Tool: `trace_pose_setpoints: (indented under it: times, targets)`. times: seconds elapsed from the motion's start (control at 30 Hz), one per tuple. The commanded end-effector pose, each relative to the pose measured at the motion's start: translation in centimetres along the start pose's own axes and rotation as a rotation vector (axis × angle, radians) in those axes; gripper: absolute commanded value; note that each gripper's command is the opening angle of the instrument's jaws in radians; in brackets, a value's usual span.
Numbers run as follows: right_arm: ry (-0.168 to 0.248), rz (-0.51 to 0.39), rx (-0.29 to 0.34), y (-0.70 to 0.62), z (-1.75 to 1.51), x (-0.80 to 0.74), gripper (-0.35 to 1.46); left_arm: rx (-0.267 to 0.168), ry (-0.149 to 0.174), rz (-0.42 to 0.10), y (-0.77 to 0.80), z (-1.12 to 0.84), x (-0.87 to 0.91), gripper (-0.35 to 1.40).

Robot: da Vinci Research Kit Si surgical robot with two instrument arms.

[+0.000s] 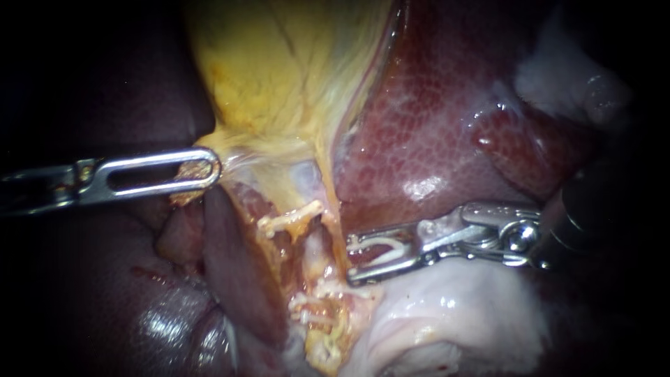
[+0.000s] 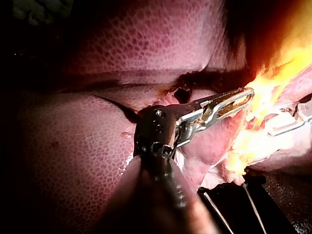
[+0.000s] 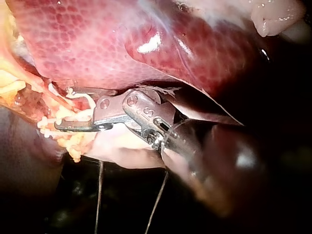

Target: Clipping second clip right tube

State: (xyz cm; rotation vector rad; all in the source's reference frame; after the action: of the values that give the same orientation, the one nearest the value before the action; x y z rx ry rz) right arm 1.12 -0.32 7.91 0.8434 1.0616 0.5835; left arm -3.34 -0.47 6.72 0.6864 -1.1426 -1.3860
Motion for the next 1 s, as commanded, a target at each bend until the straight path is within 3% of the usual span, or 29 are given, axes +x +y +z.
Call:
trace_pose_setpoints:
  times: [0.03, 0.33, 0.53, 1.0]
  targets:
    - [0.000, 0.000, -0.002, 0.00, 0.04, 0.00, 0.49, 0.000, 0.000, 0.000, 0.00, 0.00, 0.01, -0.35]
    - [-0.001, -0.007, -0.004, -0.10, 0.25, -0.05, 0.49, -0.001, 0.000, 0.000, 0.00, 0.01, 0.01, -0.35]
    - [-0.011, 0.005, 0.022, -0.17, 0.40, -0.16, 0.49, -0.001, 0.000, 0.000, 0.00, 0.01, 0.01, -0.35]
    - [-0.001, 0.031, 0.050, -0.16, 0.59, -0.31, 0.44, -0.001, -0.001, 0.000, 0.00, 0.01, 0.01, -0.35]
